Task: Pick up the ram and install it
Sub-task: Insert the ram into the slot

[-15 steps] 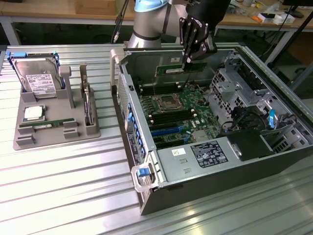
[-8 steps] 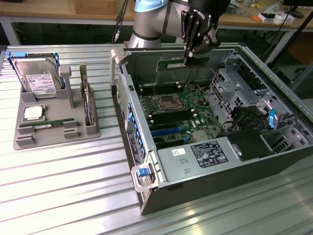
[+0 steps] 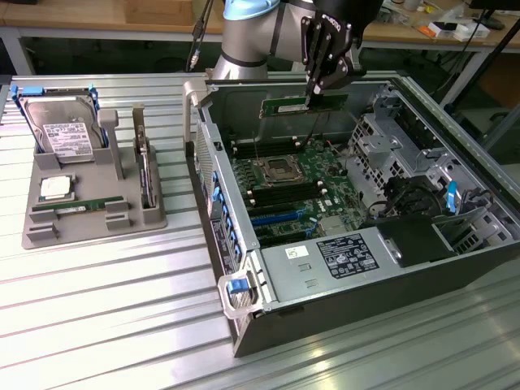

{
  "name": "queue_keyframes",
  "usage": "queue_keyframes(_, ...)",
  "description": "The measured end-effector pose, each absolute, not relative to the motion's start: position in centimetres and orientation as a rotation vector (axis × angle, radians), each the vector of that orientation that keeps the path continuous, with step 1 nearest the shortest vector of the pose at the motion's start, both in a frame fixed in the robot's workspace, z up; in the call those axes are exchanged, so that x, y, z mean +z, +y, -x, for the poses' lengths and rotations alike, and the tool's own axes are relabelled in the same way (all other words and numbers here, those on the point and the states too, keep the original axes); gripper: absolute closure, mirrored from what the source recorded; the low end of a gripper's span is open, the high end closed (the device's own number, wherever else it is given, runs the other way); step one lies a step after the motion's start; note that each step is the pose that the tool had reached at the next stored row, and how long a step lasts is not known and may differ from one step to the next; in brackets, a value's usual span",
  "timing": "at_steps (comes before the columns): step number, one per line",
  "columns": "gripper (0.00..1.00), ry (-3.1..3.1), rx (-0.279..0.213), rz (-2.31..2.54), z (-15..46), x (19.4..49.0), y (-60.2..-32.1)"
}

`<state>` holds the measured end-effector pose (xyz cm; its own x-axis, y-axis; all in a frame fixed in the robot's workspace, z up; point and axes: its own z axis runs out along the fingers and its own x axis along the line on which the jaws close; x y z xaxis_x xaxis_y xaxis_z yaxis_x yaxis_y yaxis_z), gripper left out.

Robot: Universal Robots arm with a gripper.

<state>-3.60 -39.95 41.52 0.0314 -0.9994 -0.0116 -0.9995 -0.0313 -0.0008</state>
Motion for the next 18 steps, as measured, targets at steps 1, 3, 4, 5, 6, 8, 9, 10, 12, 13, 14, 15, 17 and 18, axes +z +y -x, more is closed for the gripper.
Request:
queue_keyframes(1,0.87,2.18,0.012,2.25,3.6,41.5,-40.0)
queue_keyframes(3,0.87,2.18,0.012,2.25,3.6,41.5,-40.0)
queue_keyframes(4,0.87,2.18,0.012,2.25,3.6,41.5,-40.0)
queue_keyframes(5,0.87,2.18,0.012,2.25,3.6,41.5,-40.0)
queue_keyframes(6,0.87,2.18,0.012,2.25,3.6,41.5,-40.0)
queue_keyframes(8,0.87,2.178,0.019,2.247,3.6,41.5,-40.0)
queue_keyframes(9,0.87,2.174,0.026,2.243,3.6,41.4,-40.0)
queue_keyframes(10,0.87,2.17,0.039,2.235,3.6,41.4,-40.0)
queue_keyframes(12,0.87,2.164,0.058,2.222,3.5,41.3,-40.0)
queue_keyframes(13,0.87,2.161,0.068,2.215,3.5,41.2,-39.9)
queue_keyframes(14,0.87,2.162,0.071,2.211,3.5,41.0,-39.9)
queue_keyframes(15,0.87,2.163,0.071,2.209,3.5,40.9,-39.9)
queue_keyframes(17,0.87,2.163,0.073,2.208,3.5,40.5,-39.9)
queue_keyframes(18,0.87,2.163,0.074,2.207,3.5,40.4,-40.0)
